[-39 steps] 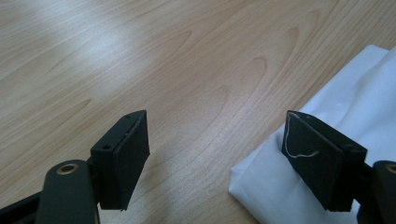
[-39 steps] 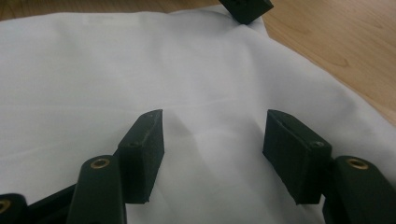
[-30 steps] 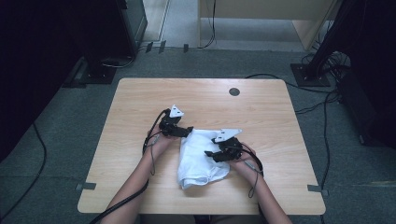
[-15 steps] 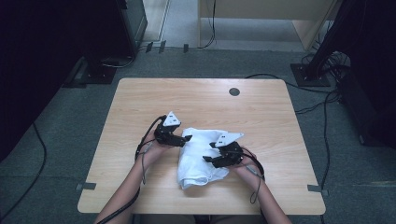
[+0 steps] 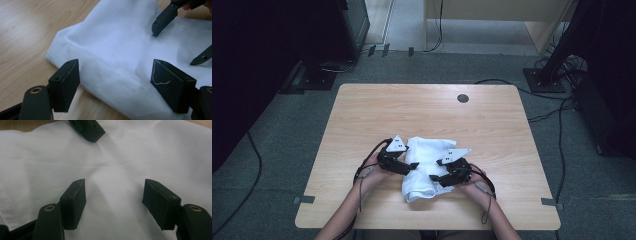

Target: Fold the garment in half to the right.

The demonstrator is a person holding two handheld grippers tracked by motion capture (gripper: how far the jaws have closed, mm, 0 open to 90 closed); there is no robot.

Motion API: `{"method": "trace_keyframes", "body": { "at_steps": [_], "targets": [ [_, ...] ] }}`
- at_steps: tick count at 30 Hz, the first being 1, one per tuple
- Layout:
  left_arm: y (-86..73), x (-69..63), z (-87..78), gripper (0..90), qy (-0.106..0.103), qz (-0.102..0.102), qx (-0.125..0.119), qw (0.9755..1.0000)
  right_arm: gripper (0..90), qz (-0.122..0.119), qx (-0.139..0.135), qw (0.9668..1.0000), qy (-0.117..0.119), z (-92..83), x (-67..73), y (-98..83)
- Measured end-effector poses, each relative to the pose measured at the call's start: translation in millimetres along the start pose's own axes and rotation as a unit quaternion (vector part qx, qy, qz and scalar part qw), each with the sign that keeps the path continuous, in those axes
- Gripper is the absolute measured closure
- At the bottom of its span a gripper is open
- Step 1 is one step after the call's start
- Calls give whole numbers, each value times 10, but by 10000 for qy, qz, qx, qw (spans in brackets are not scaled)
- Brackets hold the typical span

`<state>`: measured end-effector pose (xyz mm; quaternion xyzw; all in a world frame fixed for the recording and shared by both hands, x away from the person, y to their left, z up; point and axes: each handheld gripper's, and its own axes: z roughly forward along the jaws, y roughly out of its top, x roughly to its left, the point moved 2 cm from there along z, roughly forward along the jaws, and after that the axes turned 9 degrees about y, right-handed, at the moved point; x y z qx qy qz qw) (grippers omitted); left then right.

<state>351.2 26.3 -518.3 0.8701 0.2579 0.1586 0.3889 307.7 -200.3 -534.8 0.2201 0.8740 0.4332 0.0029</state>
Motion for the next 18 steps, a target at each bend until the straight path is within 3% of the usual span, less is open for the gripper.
{"method": "trace_keyframes", "body": {
  "at_steps": [7,11,18],
  "targets": [
    [-47,18,111,232,211,194,67,9996,371,-310,121,9994,-136,36,-19,2],
    [-37,54,164,232,459,297,-4,9985,373,-316,-32,9993,-213,52,-96,1],
    [-17,133,130,231,342,-296,-169,9988,357,-187,-144,9990,-377,39,-168,23]
  ]
}}
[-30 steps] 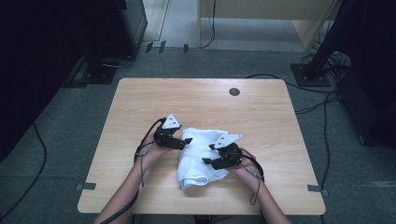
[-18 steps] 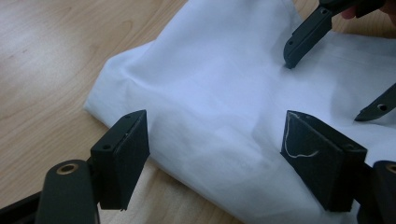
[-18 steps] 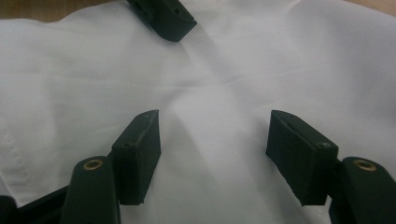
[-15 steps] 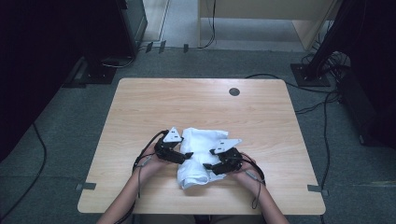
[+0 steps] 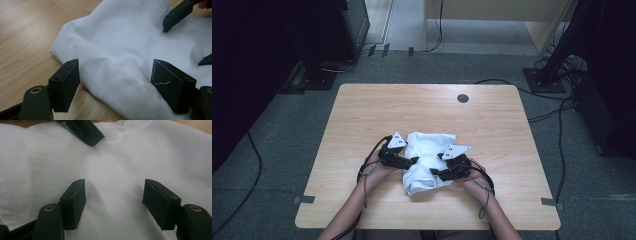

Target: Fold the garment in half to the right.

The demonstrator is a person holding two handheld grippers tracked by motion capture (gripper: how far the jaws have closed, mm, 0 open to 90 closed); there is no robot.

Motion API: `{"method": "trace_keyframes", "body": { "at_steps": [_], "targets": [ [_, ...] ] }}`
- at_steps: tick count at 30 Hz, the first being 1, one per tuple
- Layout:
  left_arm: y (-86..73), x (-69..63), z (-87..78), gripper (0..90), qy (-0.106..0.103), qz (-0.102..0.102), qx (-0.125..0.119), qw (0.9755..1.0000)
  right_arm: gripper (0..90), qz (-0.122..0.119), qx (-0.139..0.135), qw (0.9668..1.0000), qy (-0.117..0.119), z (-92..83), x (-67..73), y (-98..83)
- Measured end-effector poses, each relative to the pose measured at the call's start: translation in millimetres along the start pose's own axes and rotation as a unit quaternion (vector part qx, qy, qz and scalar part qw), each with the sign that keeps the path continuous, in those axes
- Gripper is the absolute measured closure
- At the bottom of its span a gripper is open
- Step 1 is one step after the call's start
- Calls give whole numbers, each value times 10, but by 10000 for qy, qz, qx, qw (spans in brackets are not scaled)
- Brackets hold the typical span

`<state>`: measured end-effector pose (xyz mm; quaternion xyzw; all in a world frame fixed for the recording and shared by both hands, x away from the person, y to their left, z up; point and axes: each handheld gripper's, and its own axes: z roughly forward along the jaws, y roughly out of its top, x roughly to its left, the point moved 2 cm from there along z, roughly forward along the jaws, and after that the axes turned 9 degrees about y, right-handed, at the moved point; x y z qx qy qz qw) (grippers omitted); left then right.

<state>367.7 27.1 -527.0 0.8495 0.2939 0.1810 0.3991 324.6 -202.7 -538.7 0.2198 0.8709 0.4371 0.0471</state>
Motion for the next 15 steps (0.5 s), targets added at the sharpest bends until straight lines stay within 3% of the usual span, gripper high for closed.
{"method": "trace_keyframes", "body": {
  "at_steps": [5,9,15],
  "targets": [
    [48,-58,-189,231,0,-11,-93,10000,356,247,-216,9994,83,-96,41,68],
    [31,-141,-298,230,-173,-240,-211,9993,341,308,-329,9989,121,-118,124,99],
    [-46,-322,-286,231,-288,-121,-77,9995,342,271,-130,9994,159,-36,180,53]
  ]
}}
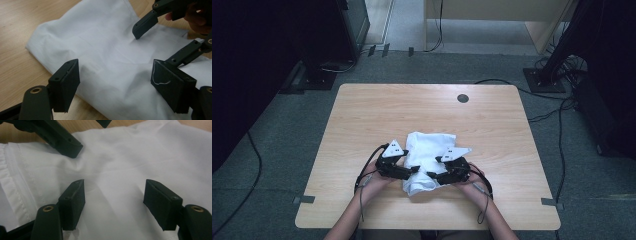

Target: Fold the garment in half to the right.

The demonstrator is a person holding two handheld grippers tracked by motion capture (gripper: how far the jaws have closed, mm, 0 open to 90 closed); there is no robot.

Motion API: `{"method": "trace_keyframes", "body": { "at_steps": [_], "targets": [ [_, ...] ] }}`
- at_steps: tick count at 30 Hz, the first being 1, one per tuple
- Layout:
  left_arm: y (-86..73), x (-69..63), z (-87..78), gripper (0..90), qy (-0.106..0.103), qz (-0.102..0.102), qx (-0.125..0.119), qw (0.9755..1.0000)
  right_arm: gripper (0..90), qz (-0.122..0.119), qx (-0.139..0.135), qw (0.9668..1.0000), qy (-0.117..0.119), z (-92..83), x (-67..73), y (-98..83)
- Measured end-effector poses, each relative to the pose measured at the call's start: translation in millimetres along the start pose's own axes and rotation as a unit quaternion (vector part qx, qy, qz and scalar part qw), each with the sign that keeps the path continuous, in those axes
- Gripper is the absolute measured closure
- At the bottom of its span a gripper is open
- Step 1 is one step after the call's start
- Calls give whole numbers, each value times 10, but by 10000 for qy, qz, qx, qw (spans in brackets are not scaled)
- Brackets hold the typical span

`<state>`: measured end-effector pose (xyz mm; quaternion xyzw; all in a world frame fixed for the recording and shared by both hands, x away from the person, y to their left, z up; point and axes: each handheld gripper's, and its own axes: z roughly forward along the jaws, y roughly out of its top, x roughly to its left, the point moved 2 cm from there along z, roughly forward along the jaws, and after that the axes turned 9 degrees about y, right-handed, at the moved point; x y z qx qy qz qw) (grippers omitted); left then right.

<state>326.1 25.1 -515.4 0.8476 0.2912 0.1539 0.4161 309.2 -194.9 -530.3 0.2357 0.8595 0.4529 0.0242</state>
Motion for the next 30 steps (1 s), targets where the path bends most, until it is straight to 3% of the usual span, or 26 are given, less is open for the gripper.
{"method": "trace_keyframes", "body": {
  "at_steps": [9,12,16,24,25,30],
  "targets": [
    [-97,-40,54,231,177,334,187,9991,342,-58,182,9997,-121,64,4,-55],
    [-127,-35,72,231,169,352,203,9990,342,-130,180,9996,-162,73,11,-66],
    [-156,-58,92,237,247,551,253,9979,342,-174,163,9995,-187,75,13,-75],
    [-92,-5,67,212,77,252,174,9995,300,-29,134,9999,-89,54,-13,-67],
    [-75,0,58,208,43,235,135,9996,290,65,119,9999,-75,29,-32,-51],
    [-14,24,35,207,99,259,96,9996,250,67,54,9998,-195,-26,-77,-8]
  ]
}}
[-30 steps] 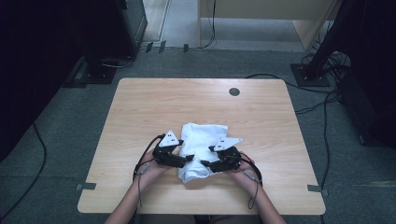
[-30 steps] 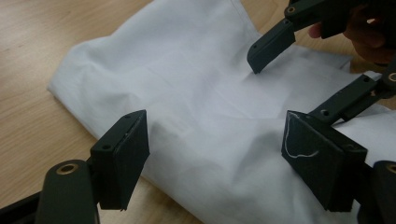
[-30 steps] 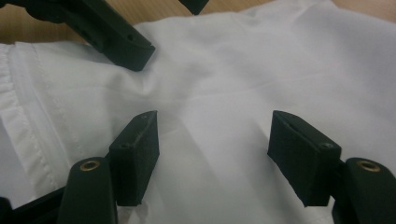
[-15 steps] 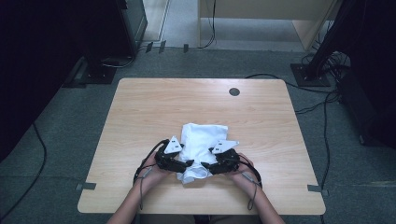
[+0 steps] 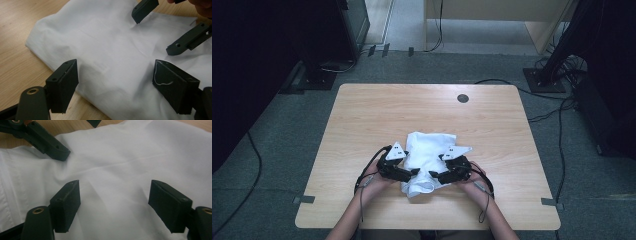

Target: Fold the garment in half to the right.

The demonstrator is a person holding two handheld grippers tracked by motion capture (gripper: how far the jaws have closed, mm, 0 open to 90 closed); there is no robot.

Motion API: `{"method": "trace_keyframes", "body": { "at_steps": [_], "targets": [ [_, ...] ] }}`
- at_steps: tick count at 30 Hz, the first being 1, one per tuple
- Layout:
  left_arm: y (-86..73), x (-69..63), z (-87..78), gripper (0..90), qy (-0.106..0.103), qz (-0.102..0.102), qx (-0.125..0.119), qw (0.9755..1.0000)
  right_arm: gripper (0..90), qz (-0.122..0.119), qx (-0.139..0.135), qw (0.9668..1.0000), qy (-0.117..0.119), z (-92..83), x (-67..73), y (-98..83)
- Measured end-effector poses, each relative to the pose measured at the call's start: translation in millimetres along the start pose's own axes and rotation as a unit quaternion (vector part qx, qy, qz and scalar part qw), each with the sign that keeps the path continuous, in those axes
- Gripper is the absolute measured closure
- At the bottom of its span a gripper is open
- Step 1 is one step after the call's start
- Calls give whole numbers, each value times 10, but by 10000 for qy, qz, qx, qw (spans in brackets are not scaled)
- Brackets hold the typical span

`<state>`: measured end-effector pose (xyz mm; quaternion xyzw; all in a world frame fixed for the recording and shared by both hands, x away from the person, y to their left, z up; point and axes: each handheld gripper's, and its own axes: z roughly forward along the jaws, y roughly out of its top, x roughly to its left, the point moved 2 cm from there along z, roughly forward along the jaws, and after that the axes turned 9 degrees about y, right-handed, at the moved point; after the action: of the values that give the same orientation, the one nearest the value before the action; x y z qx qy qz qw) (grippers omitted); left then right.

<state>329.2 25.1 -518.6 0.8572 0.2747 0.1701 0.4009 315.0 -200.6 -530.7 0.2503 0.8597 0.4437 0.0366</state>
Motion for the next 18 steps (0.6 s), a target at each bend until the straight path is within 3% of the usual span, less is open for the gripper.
{"method": "trace_keyframes", "body": {
  "at_steps": [2,7,16,17,18],
  "targets": [
    [13,7,-1,207,0,35,37,10000,238,11,-17,10000,-44,-24,-16,17],
    [32,38,3,207,-129,-107,136,9998,204,94,92,9999,-25,-38,-51,33],
    [6,70,-15,206,-78,-253,135,9996,136,295,3,9994,-202,-53,-107,-1],
    [6,68,-16,177,-23,-173,165,9997,133,333,-29,9992,-229,-53,-116,-5],
    [-2,69,-16,73,-12,-76,189,9998,129,353,-31,9991,-245,-55,-123,-10]
  ]
}}
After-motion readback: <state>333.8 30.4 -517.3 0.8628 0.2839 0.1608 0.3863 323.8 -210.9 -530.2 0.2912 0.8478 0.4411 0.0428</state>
